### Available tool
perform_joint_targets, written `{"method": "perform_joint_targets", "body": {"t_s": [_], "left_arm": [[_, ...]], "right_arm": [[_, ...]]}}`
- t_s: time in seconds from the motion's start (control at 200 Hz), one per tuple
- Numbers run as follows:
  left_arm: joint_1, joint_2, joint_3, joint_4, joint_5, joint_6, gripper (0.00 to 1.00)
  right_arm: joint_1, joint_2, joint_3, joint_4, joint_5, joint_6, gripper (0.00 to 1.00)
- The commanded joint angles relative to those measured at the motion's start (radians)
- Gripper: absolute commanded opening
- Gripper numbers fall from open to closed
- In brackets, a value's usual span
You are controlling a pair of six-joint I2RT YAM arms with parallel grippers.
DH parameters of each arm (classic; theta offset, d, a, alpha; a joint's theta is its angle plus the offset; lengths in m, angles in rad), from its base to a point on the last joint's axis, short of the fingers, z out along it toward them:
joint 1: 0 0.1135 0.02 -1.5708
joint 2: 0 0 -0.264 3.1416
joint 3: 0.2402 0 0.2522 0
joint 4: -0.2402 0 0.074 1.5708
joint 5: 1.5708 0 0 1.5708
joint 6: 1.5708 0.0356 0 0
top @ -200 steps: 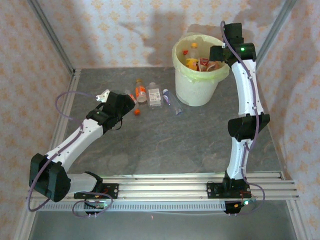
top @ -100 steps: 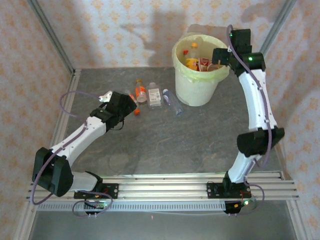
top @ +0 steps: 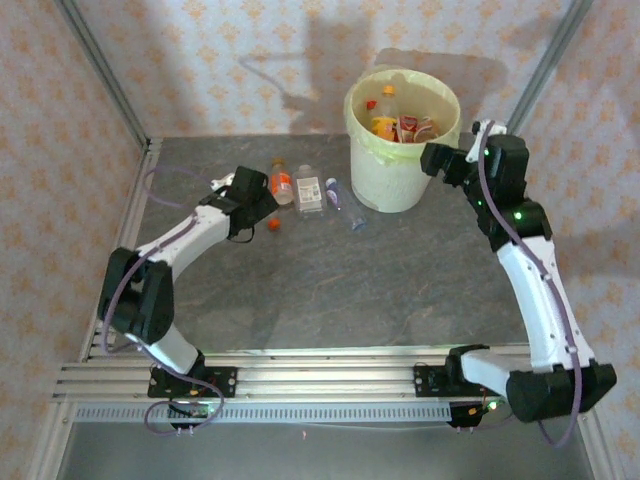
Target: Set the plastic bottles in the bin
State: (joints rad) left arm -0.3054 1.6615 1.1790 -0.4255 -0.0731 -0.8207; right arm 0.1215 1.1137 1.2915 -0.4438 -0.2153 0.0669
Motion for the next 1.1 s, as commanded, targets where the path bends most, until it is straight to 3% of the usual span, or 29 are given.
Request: {"method": "perform_joint_targets", "body": {"t_s": [0.0, 0.415, 0.731, 0.891, 1.096], "left_arm": [[0.002, 0.085, 0.064, 0.069, 0.108, 0.108, 1.0], [0.015, 0.323, 0.193, 0.054, 0.117, 0.175, 0.94], [0.022, 0.375, 0.18, 0.051, 0.095, 0.16, 0.9], [0.035, 0.391, 0.18, 0.059, 0.121, 0.172, 0.82], [0.035, 0.397, 0.193, 0.018, 0.112, 0.17, 0.63]], "right_arm": [[-0.002, -0.073, -0.058, 0.083, -0.04, 0.034, 0.99], [-0.002, -0.1, -0.077, 0.011, 0.054, -0.016, 0.99], [-0.002, -0.1, -0.052, -0.004, 0.069, -0.018, 0.99], [-0.002, -0.101, -0.058, -0.006, 0.071, -0.013, 0.99], [-0.002, -0.101, -0.07, 0.004, 0.077, -0.008, 0.99]]}}
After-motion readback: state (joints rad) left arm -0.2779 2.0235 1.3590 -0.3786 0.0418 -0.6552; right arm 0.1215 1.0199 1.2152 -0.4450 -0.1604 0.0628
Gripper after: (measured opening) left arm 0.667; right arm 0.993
